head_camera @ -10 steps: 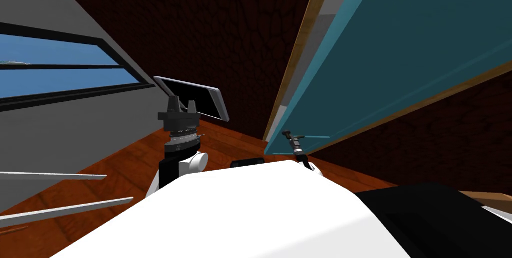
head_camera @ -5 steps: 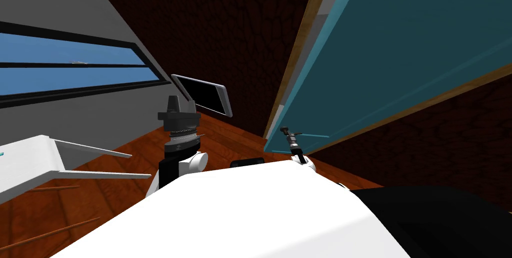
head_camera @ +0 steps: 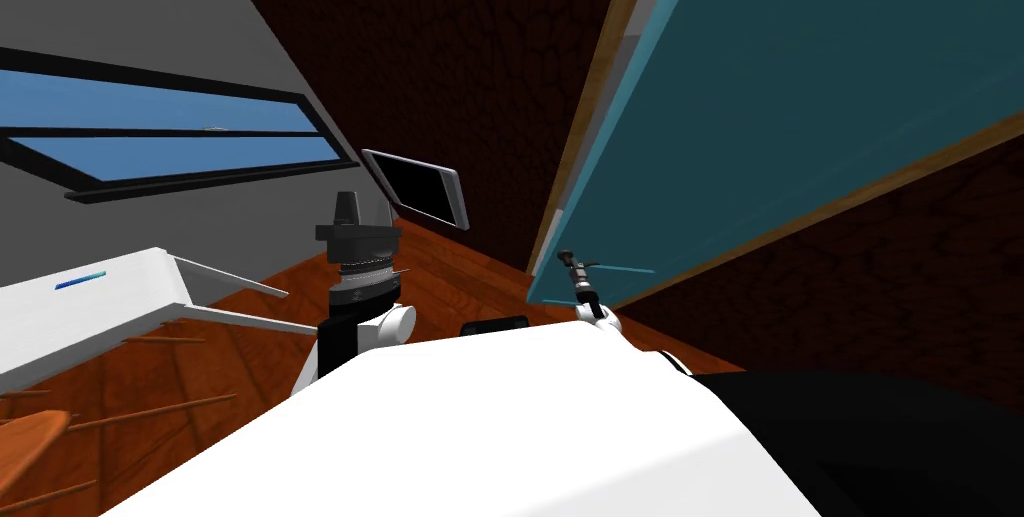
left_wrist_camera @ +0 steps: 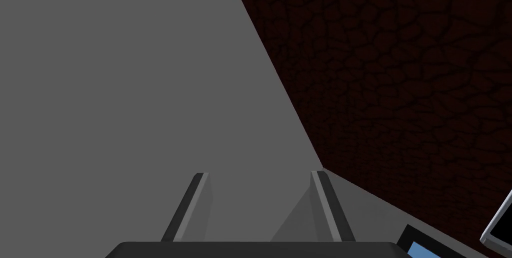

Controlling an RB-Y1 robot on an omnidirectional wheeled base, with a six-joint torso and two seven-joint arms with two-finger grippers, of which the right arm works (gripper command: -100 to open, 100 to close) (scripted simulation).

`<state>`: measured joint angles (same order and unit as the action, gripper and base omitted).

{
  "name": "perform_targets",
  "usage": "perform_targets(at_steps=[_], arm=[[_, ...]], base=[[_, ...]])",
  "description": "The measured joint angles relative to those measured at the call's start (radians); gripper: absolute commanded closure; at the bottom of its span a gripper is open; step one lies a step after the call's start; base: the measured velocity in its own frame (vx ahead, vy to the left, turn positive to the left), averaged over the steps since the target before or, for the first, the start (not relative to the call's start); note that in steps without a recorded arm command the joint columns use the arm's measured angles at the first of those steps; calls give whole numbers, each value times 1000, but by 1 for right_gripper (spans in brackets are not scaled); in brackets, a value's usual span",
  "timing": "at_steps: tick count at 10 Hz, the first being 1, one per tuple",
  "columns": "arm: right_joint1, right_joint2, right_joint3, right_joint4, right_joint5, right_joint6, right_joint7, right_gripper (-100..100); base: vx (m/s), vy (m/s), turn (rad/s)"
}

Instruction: Pull the door open

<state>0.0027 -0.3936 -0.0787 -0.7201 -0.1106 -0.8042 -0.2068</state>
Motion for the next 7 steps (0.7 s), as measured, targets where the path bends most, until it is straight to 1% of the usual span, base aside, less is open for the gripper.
perform_targets(at_steps=[1,2,3,4,5,6,7], arm=[[-27,0,-2,16,-7,10,9,100],[-54,6,-2,23,-13,29,21,100],[-72,13,-2,29,-18,41,34,100],[-102,23,-1,58,-21,43,47,100],[-119,27,0,67,-25,52,56,100],[-145,30,0,86,-30,61,64,100],[-152,37,2,85,-33,73,72,100]], base=[[-252,-110,158],[-221,-83,143],[-226,-83,107],[-240,-68,117],[-258,-60,112],[-210,-99,81],[-171,-114,87]])
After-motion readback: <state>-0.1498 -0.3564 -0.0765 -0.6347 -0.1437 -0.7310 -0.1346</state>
